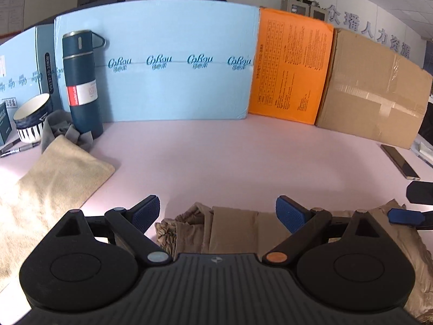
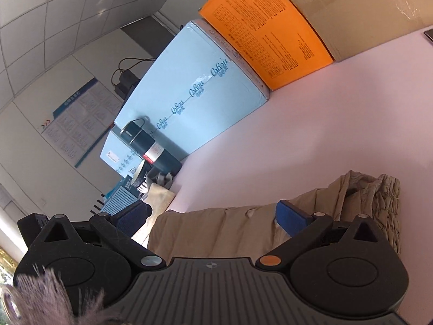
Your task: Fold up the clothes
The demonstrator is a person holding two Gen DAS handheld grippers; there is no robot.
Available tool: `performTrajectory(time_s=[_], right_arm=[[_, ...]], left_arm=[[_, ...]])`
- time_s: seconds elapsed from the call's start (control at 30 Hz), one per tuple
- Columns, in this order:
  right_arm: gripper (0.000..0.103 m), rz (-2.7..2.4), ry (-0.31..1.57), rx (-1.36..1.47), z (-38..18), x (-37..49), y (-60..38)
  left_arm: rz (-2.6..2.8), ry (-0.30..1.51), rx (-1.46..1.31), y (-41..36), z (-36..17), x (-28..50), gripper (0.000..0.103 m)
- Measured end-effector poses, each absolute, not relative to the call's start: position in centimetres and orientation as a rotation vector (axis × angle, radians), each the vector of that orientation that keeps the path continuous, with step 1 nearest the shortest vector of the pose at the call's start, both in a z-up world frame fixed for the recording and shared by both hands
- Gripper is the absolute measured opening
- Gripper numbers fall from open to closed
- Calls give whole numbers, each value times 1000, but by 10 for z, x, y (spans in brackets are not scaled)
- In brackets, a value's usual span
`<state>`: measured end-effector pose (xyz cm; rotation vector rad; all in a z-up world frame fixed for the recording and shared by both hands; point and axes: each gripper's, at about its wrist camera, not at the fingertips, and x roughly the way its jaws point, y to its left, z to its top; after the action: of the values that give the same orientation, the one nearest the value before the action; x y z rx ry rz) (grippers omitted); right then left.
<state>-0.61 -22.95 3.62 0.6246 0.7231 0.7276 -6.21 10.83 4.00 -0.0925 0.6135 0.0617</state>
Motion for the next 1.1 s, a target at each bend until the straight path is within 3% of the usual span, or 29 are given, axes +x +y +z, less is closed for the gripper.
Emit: performTrajectory(time_s=[0.17, 0.43, 0.77, 1.1], right_arm=[[98, 672, 727, 680, 14, -2, -245], [96, 673, 701, 601, 14, -10, -246], [103, 855, 601, 647, 33, -51, -266], [103, 965, 688, 690, 3, -78, -259]], left_arm=[[80, 717, -155, 122, 10, -45, 103], [55, 725, -202, 142, 8, -58, 103], [-85, 498, -129, 149, 49, -135, 103], [-112, 634, 59, 113, 3, -146, 103]])
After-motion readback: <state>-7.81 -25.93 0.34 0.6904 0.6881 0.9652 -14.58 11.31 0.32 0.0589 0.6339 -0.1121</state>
